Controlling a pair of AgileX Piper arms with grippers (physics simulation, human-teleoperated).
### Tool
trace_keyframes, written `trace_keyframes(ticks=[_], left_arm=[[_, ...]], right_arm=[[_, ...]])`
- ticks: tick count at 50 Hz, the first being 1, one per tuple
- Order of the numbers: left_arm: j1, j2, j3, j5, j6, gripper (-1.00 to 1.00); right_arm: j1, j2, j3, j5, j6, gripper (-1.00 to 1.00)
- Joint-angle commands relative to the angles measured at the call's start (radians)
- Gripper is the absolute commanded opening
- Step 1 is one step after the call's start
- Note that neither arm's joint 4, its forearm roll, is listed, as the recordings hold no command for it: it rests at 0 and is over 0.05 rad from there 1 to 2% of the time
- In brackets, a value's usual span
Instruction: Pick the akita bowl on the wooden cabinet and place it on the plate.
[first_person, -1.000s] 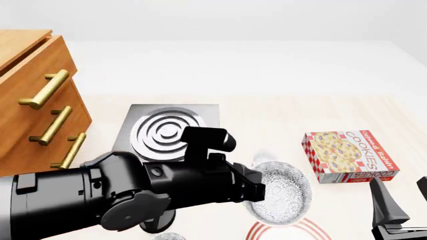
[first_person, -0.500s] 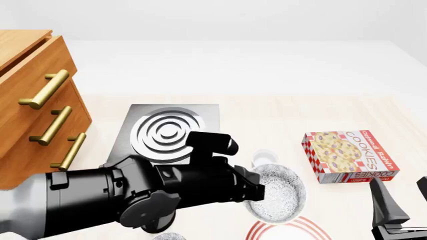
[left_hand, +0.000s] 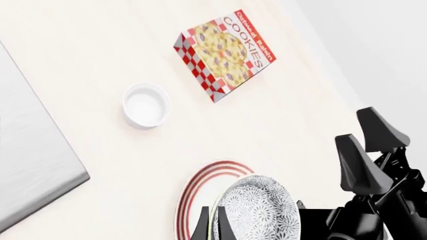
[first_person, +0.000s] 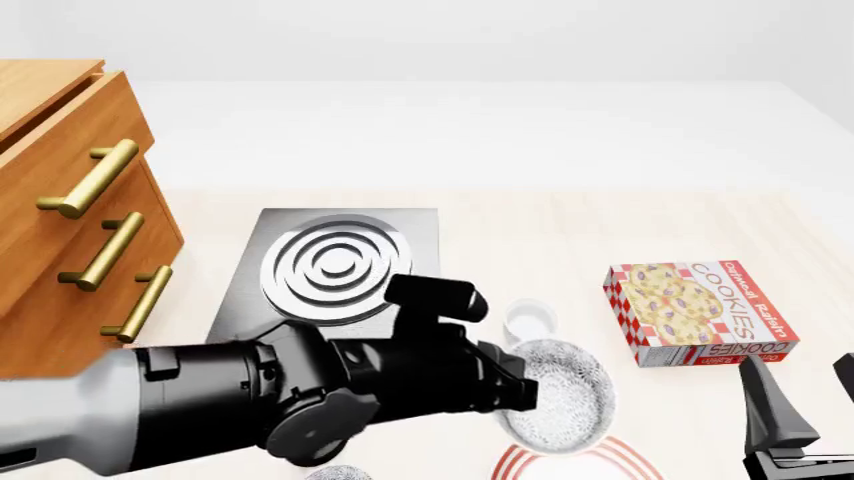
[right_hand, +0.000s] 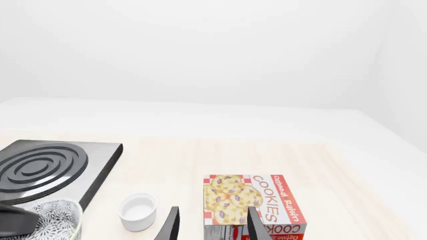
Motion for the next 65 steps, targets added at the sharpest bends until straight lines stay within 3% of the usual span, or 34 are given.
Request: trace_keyframes(ticks=[1, 65], left_arm=[[-0.008, 0.023, -0.001, -0.022, -0.005, -1.0], [-0.051, 0.153, -0.024, -0.082, -0.028, -1.0]], right_arm=[[0.0, 0.0, 0.0, 0.0, 0.0, 1.0], [0.0, 0.0, 0.0, 0.0, 0.0, 1.0]])
